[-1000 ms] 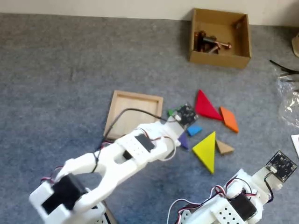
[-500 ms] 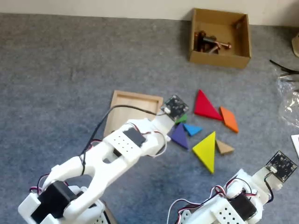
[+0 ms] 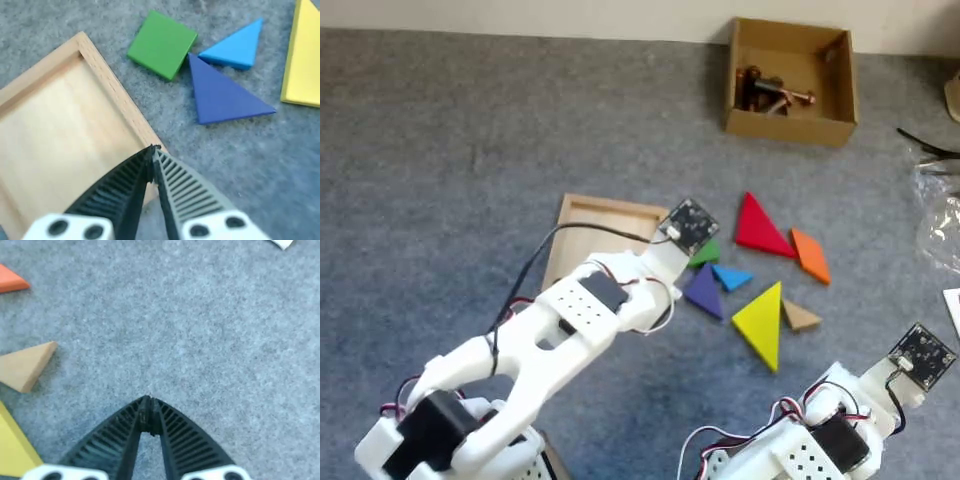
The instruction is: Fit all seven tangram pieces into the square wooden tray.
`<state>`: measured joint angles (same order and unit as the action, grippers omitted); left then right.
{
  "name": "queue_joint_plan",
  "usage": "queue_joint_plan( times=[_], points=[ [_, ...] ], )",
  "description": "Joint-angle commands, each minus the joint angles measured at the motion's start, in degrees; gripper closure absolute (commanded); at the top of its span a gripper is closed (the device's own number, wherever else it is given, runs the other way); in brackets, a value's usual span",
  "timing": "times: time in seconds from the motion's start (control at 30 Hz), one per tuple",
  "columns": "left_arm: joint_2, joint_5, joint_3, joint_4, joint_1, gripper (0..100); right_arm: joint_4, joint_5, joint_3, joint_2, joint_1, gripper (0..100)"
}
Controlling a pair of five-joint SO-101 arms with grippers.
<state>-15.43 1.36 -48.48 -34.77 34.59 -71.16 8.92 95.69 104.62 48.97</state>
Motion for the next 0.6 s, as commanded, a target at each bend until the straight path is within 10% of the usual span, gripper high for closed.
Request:
queue_joint_plan(
  times=[0.0,0.27,0.57],
  points=[
    [-8.84,-0.53,1.63,-6.51,-1.27,99,-0.40,-0.09,8.57,0.75,0.31,99.3],
    [-33.01,-0.26,-2.24,-23.47,-8.40,99,-0.40,-0.09,8.57,0.75,0.31,99.3],
    [-55.08,-0.18,-16.48,-24.79,-19.47,99,-0.40,-0.09,8.57,0.75,0.31,99.3]
  ],
)
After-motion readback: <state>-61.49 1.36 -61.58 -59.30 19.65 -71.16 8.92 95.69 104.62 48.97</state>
